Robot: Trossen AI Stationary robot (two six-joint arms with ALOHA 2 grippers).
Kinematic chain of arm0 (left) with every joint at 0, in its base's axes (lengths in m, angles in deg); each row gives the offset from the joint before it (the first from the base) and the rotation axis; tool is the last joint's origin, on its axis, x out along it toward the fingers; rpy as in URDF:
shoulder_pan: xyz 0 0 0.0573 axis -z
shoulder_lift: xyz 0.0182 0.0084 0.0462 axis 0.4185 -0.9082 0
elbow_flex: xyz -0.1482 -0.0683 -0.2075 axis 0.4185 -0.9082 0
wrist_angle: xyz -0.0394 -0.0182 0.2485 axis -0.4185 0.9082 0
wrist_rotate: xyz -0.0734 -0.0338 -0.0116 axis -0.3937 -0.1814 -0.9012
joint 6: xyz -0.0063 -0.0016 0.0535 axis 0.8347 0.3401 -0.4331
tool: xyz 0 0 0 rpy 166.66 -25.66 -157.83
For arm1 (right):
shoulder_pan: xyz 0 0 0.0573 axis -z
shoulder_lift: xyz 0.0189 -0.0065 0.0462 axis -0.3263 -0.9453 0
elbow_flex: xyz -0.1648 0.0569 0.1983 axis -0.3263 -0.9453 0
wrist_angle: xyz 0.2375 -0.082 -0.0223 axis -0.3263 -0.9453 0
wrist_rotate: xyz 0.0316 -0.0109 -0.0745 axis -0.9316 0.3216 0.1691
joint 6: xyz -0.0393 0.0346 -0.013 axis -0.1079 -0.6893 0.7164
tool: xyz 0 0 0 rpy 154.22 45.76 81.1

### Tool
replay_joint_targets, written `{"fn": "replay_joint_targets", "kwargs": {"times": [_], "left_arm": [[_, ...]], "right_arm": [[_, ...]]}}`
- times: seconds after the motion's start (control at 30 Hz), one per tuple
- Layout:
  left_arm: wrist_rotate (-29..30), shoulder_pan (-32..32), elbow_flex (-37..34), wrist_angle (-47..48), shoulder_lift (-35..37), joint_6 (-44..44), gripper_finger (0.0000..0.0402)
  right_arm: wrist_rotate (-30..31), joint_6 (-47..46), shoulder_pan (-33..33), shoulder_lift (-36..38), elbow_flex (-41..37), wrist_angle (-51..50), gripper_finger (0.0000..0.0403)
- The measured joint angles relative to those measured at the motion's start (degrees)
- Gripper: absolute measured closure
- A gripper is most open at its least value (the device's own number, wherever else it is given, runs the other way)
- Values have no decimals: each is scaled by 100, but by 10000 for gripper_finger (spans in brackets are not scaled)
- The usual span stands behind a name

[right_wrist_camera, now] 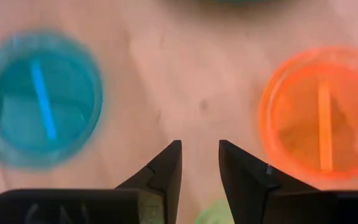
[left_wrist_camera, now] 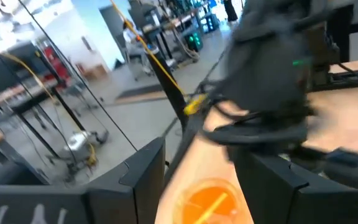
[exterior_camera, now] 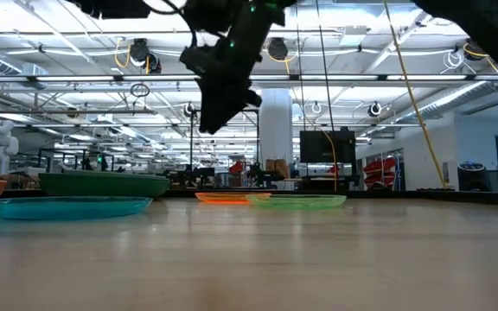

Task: Stack plastic plates
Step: Stack the dark orange plate on top of the light blue plate

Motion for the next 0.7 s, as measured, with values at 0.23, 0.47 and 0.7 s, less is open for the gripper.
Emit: {"fn": "replay_joint_targets", "kwargs": {"times": [0.23, 0.47, 0.7], "left_arm": [[-25, 2, 0, 770, 0, 1116, 209], [-208, 3, 0, 1870, -15, 2379, 209], [-354, 4, 0, 2556, -46, 3164, 209]], "right_arm": [[127, -81, -729, -4, -4, -1189, 303], [120, -196, -1199, -4, -4, -2343, 303], [113, -286, -1423, -4, -4, -2615, 303]]}}
